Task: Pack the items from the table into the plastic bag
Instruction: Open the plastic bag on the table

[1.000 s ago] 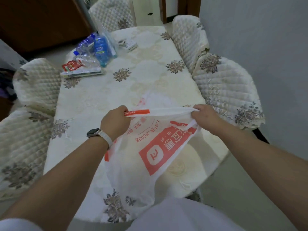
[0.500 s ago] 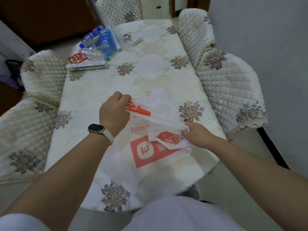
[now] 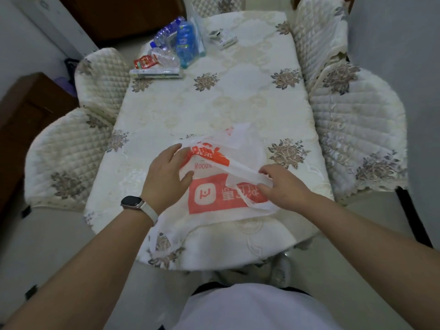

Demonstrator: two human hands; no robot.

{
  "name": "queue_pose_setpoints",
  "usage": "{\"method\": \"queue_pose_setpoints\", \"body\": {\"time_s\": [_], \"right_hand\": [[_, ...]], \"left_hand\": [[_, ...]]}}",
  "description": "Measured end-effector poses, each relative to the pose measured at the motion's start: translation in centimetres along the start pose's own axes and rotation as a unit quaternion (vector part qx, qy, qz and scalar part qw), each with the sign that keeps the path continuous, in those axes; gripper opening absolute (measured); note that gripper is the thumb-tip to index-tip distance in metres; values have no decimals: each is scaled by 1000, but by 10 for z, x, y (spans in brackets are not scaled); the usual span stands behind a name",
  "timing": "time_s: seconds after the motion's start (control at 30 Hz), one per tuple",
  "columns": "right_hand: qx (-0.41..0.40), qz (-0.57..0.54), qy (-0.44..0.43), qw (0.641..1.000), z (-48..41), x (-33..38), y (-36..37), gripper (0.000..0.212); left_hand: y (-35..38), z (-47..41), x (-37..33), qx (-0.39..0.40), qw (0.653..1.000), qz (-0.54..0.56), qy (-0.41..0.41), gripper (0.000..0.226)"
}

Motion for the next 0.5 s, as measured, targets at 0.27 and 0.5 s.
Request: {"method": "queue_pose_setpoints", "body": {"time_s": [0.27, 0.5], "right_hand": [[-46, 103, -123, 986, 19, 69, 24, 46], [-26, 178, -190, 965, 42, 151, 99, 49]], "left_hand": [[-8, 63, 26, -33, 999, 18, -6, 56], [-1, 128, 98, -24, 998, 27, -46, 53]]}}
Point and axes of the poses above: each hand's wrist, its own z-axis away from the middle knuckle, its own y-axis out of the palm, x = y × z, the point moved 9 cm from there along -z, towards the middle knuckle, and after that the axes turned 12 degrees about -z, right-handed, at the moved point
